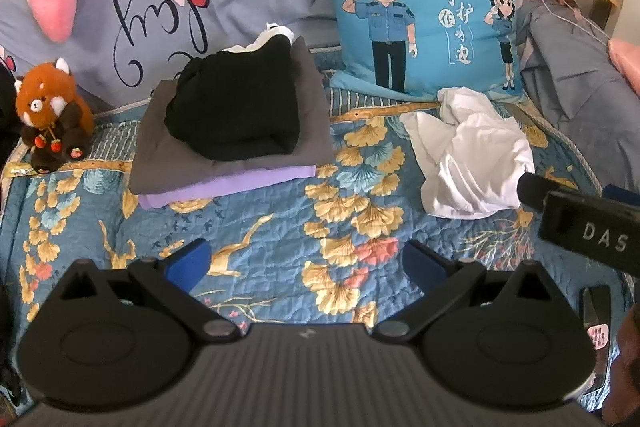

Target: Fold clothes

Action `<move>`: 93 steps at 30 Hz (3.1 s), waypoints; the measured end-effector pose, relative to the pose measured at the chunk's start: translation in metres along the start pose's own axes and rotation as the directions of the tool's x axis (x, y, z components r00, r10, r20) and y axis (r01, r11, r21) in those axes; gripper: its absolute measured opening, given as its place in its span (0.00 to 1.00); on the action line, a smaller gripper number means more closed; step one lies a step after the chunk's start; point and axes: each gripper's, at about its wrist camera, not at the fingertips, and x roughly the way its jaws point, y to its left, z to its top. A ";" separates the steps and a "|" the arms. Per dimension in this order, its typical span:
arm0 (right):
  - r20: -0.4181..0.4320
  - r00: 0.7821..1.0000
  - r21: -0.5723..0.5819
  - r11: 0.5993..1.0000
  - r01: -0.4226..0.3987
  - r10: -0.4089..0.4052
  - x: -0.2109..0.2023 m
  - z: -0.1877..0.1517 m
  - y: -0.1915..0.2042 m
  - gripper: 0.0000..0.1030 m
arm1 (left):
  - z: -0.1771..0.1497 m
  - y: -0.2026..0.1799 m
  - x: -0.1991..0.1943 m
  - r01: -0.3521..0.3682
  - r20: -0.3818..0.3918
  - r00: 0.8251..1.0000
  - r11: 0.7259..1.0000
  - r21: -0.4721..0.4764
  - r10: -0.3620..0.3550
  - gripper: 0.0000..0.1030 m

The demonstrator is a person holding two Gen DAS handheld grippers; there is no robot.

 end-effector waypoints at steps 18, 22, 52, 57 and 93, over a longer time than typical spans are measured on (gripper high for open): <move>-0.024 0.998 -0.030 0.998 0.054 -0.054 0.005 0.001 0.006 1.00 | 0.002 0.005 0.005 -0.005 -0.032 0.999 1.000 -0.019 0.004 1.00; -0.028 0.998 -0.027 0.998 0.053 -0.053 0.006 -0.003 0.003 1.00 | 0.002 0.005 0.005 0.000 -0.033 0.999 1.000 -0.020 -0.001 1.00; -0.026 0.997 -0.038 0.997 0.072 -0.073 0.006 -0.003 0.002 1.00 | 0.001 0.006 0.010 -0.001 -0.053 0.999 1.000 -0.029 -0.001 1.00; -0.030 0.997 -0.047 0.996 0.074 -0.076 0.007 -0.004 0.004 1.00 | 0.001 0.007 0.010 0.002 -0.055 0.998 1.000 -0.026 -0.003 1.00; -0.016 0.998 -0.056 0.997 0.056 -0.057 0.010 -0.006 -0.001 1.00 | -0.001 0.007 0.015 0.006 -0.073 0.997 1.000 -0.021 -0.007 1.00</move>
